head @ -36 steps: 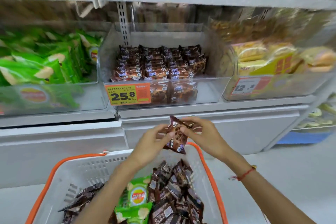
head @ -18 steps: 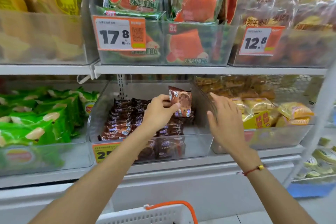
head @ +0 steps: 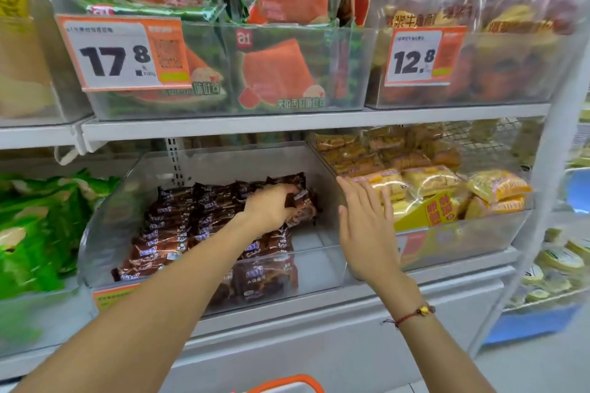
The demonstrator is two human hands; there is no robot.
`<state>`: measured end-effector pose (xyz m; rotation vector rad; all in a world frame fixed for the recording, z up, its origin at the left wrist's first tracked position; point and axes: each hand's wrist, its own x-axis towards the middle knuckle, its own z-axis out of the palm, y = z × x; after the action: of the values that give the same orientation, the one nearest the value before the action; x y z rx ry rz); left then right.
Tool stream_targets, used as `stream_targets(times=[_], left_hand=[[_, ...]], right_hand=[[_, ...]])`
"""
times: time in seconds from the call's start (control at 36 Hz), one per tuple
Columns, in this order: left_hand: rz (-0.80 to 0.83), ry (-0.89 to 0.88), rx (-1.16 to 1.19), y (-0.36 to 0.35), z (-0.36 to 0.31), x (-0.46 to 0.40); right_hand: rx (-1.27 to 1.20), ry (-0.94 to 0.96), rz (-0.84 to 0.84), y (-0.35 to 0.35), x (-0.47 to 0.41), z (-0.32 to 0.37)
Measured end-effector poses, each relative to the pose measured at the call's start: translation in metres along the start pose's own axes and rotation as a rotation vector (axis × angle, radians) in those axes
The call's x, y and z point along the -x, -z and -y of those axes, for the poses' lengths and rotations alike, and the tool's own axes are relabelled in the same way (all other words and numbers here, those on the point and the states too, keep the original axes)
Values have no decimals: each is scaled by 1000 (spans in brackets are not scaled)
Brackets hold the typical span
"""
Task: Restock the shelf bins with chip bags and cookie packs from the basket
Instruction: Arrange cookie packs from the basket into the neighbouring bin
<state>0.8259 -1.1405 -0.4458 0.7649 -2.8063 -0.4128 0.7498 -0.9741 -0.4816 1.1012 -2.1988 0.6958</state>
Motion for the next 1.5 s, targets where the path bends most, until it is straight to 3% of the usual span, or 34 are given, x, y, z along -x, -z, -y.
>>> stream_targets(times=[0.14, 0.42, 0.83, 0.97, 1.11, 1.28, 1.5], left_hand=[[-16, -63, -182, -6, -3, -8], [-199, -116, -183, -21, -2, -12], [1, -102, -351, -16, -23, -20], [90, -100, -308, -3, -27, -6], [-82, -113, -191, 17, -20, 32], [-280, -156, -96, 32, -15, 92], [-304, -76, 73, 7, 1, 181]], right_hand=[[-27, -14, -31, -2, 2, 1], [-34, -1, -54, -4, 3, 0], [-62, 0, -1, -3, 3, -1], [-62, 12, 159, 13, 0, -1], [-21, 51, 349, 29, -4, -3], [-209, 130, 156, 48, 17, 2], [-344, 148, 161, 46, 108, 23]])
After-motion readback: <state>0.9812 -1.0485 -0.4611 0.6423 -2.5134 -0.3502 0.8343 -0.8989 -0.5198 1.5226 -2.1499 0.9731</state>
